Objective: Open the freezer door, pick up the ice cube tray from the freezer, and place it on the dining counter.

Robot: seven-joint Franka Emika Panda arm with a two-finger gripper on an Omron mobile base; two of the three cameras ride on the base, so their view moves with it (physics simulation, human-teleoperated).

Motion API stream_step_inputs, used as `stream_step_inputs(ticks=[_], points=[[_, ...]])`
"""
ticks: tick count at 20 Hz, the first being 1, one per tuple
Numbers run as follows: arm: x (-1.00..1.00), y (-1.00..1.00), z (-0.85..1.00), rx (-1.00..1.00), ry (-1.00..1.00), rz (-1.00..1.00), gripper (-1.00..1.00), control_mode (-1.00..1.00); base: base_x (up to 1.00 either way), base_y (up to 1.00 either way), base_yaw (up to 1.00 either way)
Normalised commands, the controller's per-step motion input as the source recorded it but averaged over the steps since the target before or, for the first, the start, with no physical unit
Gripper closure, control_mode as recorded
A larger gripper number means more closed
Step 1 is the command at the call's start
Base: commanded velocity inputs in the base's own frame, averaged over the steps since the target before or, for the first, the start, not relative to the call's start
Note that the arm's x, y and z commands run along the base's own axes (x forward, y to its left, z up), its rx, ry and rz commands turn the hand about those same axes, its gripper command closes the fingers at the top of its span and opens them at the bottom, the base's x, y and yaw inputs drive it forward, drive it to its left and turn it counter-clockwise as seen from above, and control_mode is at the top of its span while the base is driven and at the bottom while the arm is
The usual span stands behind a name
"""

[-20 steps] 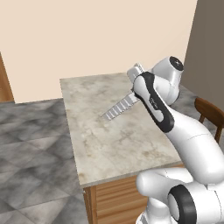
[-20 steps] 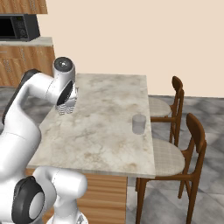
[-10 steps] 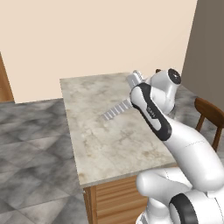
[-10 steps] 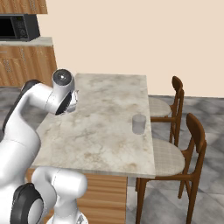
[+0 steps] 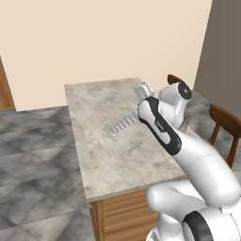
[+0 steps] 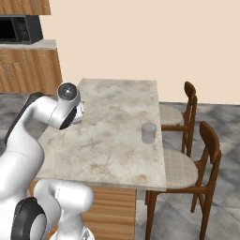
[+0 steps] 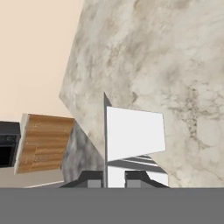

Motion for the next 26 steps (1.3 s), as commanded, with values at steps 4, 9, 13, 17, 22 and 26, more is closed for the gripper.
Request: stream_step_inputs(ticks=[4, 9, 13, 17, 22, 26], points=[[0.00, 0.00, -0.14, 0.00, 0.04, 0.00, 1.00, -1.00, 0.00, 0.00, 0.00], [0.00, 0.00, -0.25, 0.00, -0.02, 0.00, 1.00, -1.00, 0.00, 0.00, 0.00], [0.00, 0.00, -0.34, 0.00, -0.05, 0.00, 1.00, -1.00, 0.00, 0.00, 0.00], [0.00, 0.00, -0.32, 0.00, -0.02, 0.00, 1.00, -1.00, 0.00, 0.00, 0.00], [0.00, 0.00, -0.21, 0.00, 0.00, 0.00, 1.00, -1.00, 0.00, 0.00, 0.00], [0.00, 0.00, -0.14, 0.00, 0.00, 0.00, 1.00, -1.00, 0.00, 0.00, 0.00]])
